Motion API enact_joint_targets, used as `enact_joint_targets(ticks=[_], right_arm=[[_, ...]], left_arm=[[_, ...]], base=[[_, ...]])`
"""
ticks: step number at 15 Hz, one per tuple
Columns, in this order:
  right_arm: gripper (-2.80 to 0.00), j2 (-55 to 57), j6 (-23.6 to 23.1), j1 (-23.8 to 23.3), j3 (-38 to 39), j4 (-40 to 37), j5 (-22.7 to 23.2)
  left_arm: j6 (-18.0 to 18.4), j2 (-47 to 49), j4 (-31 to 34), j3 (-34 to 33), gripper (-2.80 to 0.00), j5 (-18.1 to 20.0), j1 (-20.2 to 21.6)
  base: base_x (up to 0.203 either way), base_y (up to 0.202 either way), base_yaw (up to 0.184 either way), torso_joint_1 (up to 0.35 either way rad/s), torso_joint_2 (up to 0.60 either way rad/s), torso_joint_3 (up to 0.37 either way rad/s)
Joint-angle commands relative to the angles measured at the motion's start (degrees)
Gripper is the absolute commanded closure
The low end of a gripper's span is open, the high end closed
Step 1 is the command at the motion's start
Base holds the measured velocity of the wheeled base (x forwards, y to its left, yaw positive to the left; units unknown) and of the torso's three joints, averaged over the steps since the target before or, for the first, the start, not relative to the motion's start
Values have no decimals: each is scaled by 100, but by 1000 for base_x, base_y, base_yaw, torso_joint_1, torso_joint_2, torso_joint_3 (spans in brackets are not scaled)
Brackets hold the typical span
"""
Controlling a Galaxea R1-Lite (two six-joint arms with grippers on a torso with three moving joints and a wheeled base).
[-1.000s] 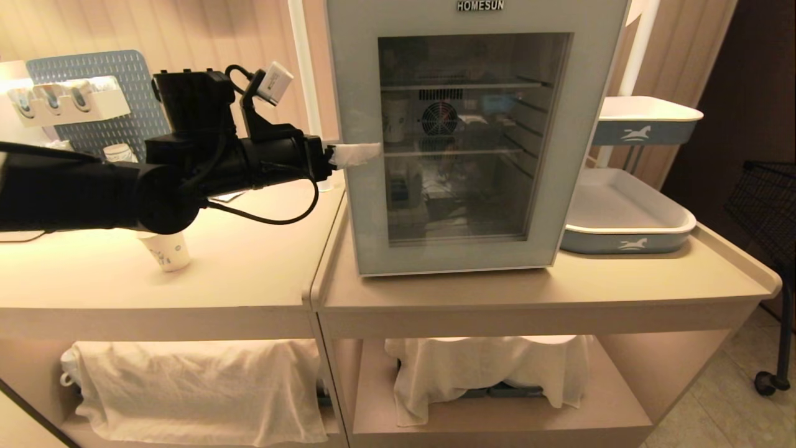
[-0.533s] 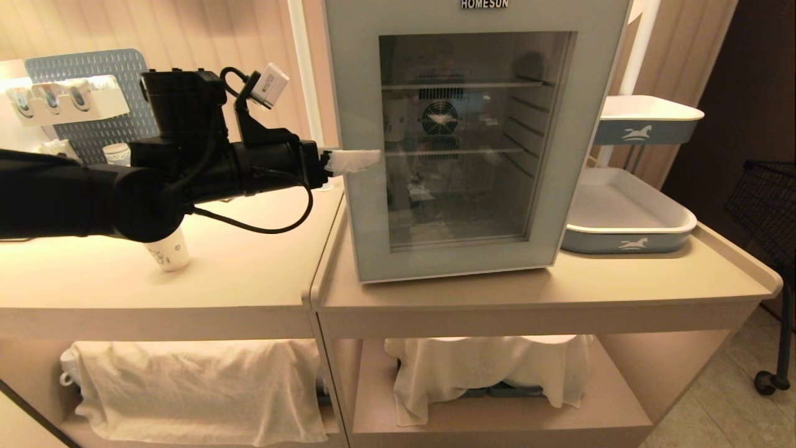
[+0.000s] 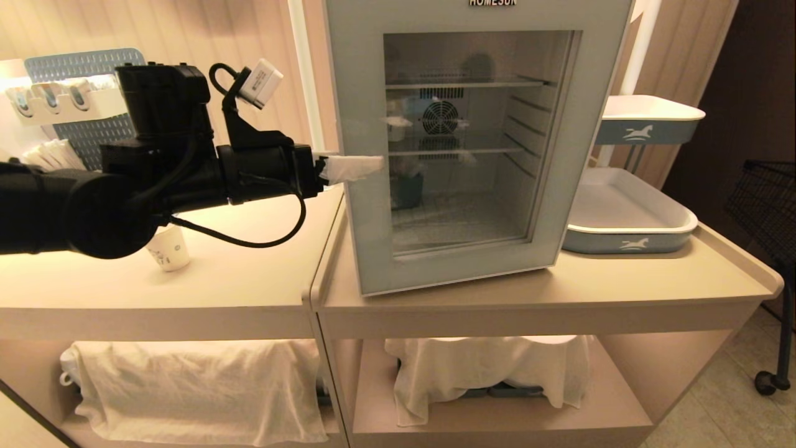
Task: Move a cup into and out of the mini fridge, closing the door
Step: Open the freezer door
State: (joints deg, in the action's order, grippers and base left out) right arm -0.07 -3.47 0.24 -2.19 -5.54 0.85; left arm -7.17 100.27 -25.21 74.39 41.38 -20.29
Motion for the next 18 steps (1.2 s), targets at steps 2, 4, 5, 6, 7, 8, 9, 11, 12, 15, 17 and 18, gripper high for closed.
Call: enact_joint_targets(ticks=[2, 4, 5, 6, 7, 8, 9, 11, 12, 15, 17, 18], right_arm=[[0, -1, -4, 2, 0, -4, 3], [0, -1, -4, 2, 0, -9, 3], [0, -1, -4, 2, 0, 0, 3], [0, -1, -5, 2, 0, -1, 3], [0, -1, -13, 2, 0, -8, 3], [0, -1, -4, 2, 0, 0, 3], [0, -1, -4, 2, 0, 0, 3], [0, -1, -13, 2, 0, 0, 3], [0, -1, -4, 2, 0, 0, 3], [0, -1, -4, 2, 0, 0, 3], [0, -1, -4, 2, 0, 0, 3], [0, -1, -4, 2, 0, -9, 3]], left_arm=[[-7, -586, -54, -483, -280, 19, -29], [-26, -879, -52, -769, -280, 19, -55], [-27, -1052, -52, -915, -280, 19, -55], [-34, -1195, -37, -1025, -280, 19, -54], [-33, -1380, -13, -1191, -280, 19, -54], [-35, -1603, 20, -1382, -280, 24, -57], [-32, -1799, 39, -1614, -280, 22, -58], [-24, -2206, 60, -2082, -280, -56, -32], [-16, -2279, 65, -2201, -280, -300, 21], [46, -2205, 45, -2219, -280, -1138, 225], [9, -2083, 14, -2252, -280, -1228, 353], [-2, -2043, -20, -2266, 0, -1241, 452]], base=[[0, 0, 0, 0, 0, 0], [0, 0, 0, 0, 0, 0], [0, 0, 0, 0, 0, 0], [0, 0, 0, 0, 0, 0], [0, 0, 0, 0, 0, 0], [0, 0, 0, 0, 0, 0], [0, 0, 0, 0, 0, 0], [0, 0, 0, 0, 0, 0], [0, 0, 0, 0, 0, 0], [0, 0, 0, 0, 0, 0], [0, 0, 0, 0, 0, 0], [0, 0, 0, 0, 0, 0]])
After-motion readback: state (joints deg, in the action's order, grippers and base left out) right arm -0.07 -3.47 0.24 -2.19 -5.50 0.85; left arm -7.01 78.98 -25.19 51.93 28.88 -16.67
